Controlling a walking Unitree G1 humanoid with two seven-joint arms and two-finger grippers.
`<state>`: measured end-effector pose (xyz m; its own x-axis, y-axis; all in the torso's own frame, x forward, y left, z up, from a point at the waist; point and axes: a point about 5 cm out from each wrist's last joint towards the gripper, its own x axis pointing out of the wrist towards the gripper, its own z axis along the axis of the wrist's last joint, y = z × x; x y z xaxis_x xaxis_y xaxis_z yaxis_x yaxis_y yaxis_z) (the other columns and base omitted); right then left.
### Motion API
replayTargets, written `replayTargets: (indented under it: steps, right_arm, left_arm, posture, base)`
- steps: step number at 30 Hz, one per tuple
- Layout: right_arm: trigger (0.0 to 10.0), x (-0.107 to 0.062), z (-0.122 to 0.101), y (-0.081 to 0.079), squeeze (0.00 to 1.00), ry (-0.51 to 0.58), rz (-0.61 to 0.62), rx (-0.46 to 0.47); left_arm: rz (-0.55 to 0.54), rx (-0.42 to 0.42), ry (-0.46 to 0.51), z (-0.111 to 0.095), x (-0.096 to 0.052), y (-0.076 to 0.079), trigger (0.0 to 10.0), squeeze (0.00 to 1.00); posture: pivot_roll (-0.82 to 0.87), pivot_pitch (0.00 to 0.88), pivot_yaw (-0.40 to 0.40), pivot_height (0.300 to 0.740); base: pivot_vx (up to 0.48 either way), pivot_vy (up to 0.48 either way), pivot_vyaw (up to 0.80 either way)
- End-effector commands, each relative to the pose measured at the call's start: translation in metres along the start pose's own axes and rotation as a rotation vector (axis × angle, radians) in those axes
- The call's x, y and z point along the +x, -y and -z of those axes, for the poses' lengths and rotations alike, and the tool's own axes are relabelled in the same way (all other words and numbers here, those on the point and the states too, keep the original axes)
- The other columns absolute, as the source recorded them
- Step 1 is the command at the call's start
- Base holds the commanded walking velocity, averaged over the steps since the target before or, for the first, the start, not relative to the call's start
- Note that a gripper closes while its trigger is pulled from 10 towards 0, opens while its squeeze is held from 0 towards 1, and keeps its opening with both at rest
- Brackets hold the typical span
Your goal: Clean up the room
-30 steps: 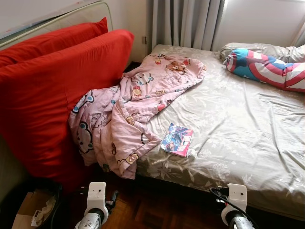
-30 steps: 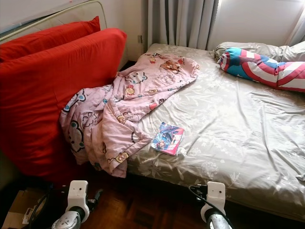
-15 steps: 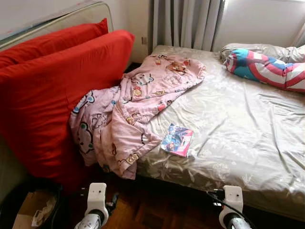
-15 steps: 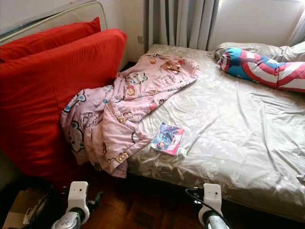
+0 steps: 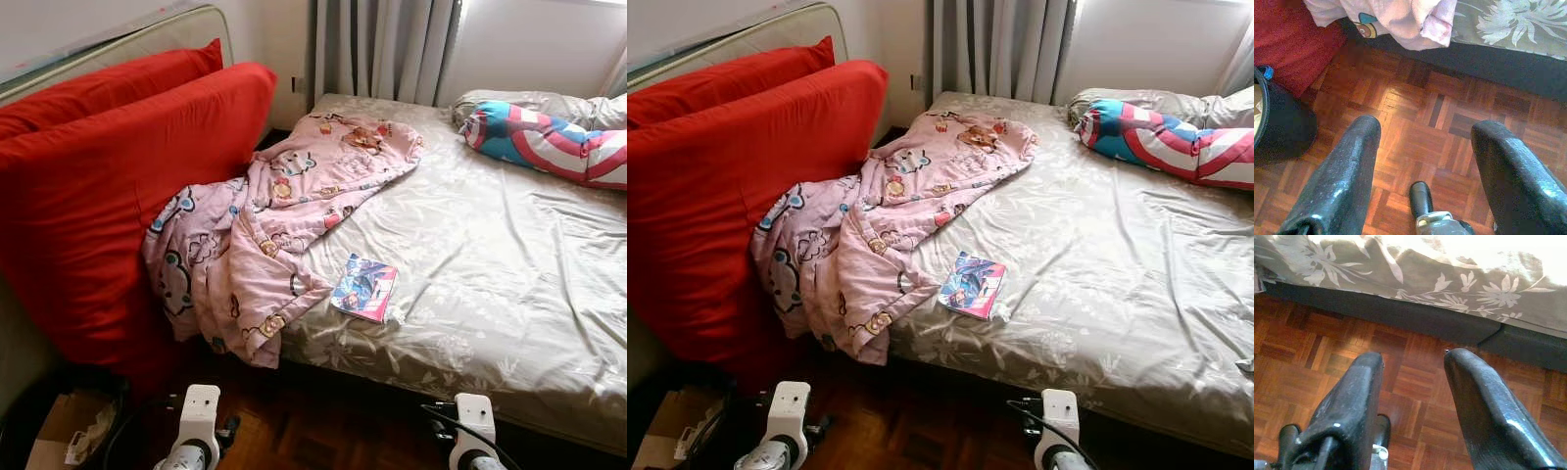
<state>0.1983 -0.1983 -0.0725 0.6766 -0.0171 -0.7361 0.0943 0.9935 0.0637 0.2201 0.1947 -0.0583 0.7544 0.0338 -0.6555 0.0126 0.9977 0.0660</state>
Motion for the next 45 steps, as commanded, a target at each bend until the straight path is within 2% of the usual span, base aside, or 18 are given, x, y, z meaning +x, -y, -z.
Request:
replayTargets:
  steps: [1,7,12,35,40,45]
  right_arm:
    - [10.0,0.001,-0.001,0.000,0.00,-0.014,-0.010,-0.001]
    - [10.0,0.002,-0.005,0.000,0.00,-0.011,-0.013,-0.028]
    - [10.0,0.002,-0.008,0.000,0.00,0.001,-0.015,-0.021]
    - [10.0,0.003,-0.008,-0.002,0.00,-0.006,0.003,0.007]
    - [10.0,0.003,-0.009,-0.001,0.00,0.005,0.013,0.016]
    - [10.0,0.002,-0.012,0.000,0.00,0.059,0.017,0.019]
  left_arm:
    - [-0.001,-0.007,-0.034,0.004,-0.001,-0.001,10.0,0.00]
    - [-0.002,-0.004,-0.030,0.002,0.000,-0.001,10.0,0.00]
    - [-0.005,0.003,-0.029,0.000,0.001,-0.001,10.0,0.00]
    - [0.005,0.017,-0.014,-0.004,0.002,-0.003,10.0,0.00]
    - [0.008,0.019,-0.009,-0.004,0.002,-0.003,10.0,0.00]
    - [0.025,-0.015,0.041,-0.008,0.001,-0.001,10.0,0.00]
  posture:
    - [-0.02,0.000,-0.044,0.740]
    - [-0.03,0.000,-0.048,0.740]
    - [-0.03,0.000,-0.053,0.740]
    - [-0.02,0.000,-0.043,0.740]
    - [-0.02,0.000,-0.042,0.740]
    - [-0.02,0.000,-0.040,0.740]
  base:
    - [0.000,0.000,0.00]
    - [0.000,0.000,0.00]
    - [0.333,0.000,0.76]
    - [0.367,0.000,0.00]
    - [0.371,0.000,0.00]
    - [0.139,0.000,0.00]
